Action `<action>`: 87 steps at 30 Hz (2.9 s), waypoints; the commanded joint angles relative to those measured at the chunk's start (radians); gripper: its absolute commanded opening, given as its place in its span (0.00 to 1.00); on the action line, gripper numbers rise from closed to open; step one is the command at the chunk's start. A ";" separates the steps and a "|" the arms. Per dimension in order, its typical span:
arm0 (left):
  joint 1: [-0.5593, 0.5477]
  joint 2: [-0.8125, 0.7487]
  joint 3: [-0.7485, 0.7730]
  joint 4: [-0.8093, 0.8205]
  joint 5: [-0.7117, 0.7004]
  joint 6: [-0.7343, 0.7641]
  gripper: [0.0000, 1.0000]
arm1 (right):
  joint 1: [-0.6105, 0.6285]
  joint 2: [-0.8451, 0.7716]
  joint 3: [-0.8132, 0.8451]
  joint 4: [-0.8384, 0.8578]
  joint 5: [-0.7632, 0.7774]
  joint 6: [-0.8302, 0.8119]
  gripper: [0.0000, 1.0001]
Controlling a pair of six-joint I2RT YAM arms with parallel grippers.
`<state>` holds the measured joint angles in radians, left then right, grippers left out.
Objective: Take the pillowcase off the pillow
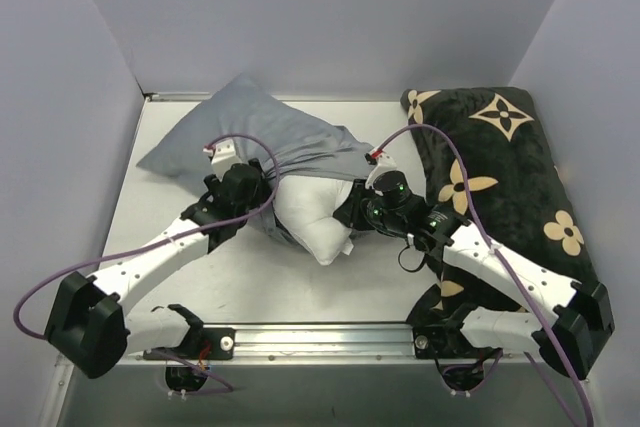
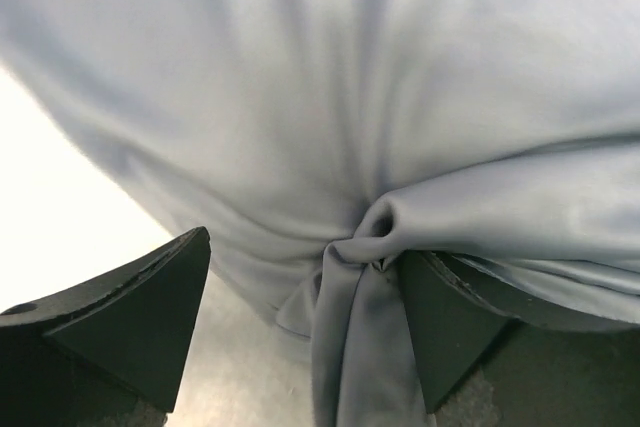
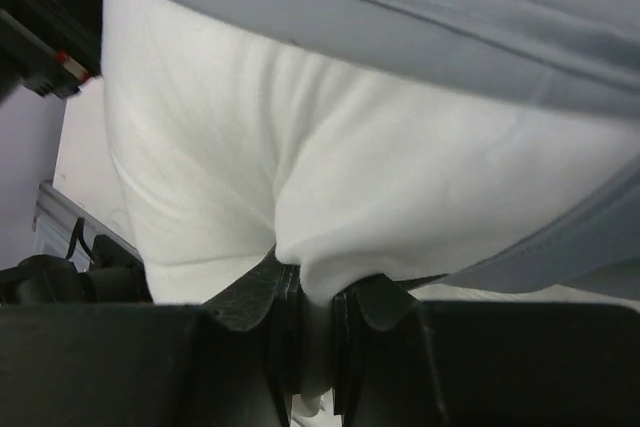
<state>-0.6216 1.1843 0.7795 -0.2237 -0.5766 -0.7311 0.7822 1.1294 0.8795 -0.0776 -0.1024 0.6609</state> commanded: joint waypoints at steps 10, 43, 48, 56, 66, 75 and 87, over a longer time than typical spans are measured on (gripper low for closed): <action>-0.026 -0.001 0.271 -0.181 0.153 0.128 0.93 | 0.065 0.161 0.094 0.176 -0.056 0.068 0.00; -0.533 -0.158 0.265 -0.181 -0.012 0.622 0.97 | 0.055 0.254 0.443 -0.025 -0.163 0.141 0.00; -0.546 -0.124 0.250 -0.143 -0.063 0.653 0.97 | 0.057 0.250 0.461 -0.039 -0.169 0.137 0.00; -0.543 -0.059 0.228 -0.016 -0.213 0.759 0.97 | 0.077 0.222 0.452 -0.040 -0.194 0.140 0.00; -0.518 -0.072 0.118 0.107 -0.202 0.736 0.82 | 0.077 0.188 0.481 -0.036 -0.252 0.161 0.00; -0.515 -0.092 0.084 0.196 -0.230 0.737 0.00 | 0.074 0.168 0.478 -0.019 -0.273 0.184 0.00; -0.457 -0.095 0.136 0.161 -0.190 0.556 0.00 | -0.006 0.037 0.415 -0.137 -0.123 0.082 0.70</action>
<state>-1.1080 1.0935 0.8711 -0.0929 -0.7532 -0.0933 0.7795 1.2465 1.2823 -0.2008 -0.2497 0.7940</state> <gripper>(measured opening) 0.113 0.689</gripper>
